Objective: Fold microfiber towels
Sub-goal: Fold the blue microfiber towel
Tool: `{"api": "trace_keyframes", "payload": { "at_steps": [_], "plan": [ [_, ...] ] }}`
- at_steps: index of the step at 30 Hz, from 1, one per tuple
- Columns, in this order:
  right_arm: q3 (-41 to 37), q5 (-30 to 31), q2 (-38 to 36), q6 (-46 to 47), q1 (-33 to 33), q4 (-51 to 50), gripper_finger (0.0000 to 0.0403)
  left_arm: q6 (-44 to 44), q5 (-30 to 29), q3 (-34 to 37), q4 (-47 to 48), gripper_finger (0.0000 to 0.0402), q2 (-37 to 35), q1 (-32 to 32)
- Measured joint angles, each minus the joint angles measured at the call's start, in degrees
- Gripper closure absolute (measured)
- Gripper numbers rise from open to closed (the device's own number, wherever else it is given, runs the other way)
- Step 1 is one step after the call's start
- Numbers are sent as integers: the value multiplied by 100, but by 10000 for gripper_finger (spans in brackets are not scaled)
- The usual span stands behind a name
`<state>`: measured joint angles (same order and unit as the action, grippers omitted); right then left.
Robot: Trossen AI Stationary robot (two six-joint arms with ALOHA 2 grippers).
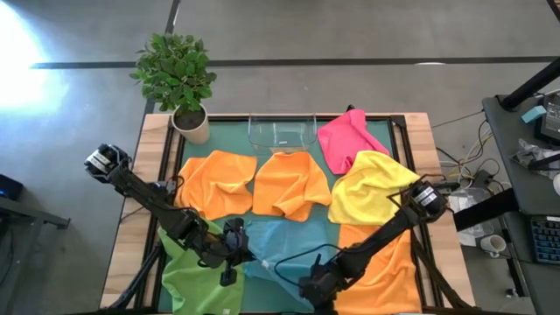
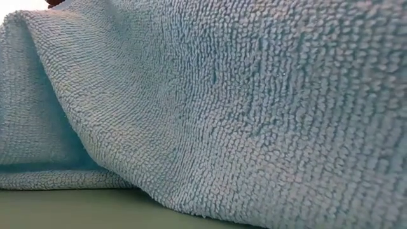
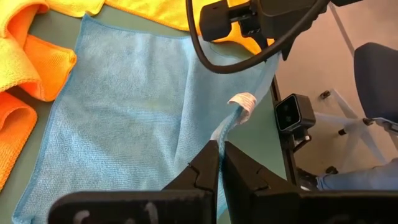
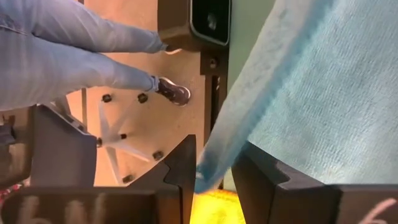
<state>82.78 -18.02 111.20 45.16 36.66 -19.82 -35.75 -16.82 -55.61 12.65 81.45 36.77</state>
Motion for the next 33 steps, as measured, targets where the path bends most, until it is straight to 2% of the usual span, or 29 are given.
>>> {"api": "trace_keyframes", "payload": {
  "at_steps": [10,16,26,33],
  "plan": [
    [0,18,-9,449,190,-140,314,0,2,0,44,401,0,0],
    [0,331,-19,494,224,-137,317,0,2,0,39,402,0,0],
    [0,500,-79,453,235,-206,375,1,4,0,37,402,0,0],
    [0,1291,-625,511,339,-893,394,8,189,0,32,402,-9,0]
  ]
}}
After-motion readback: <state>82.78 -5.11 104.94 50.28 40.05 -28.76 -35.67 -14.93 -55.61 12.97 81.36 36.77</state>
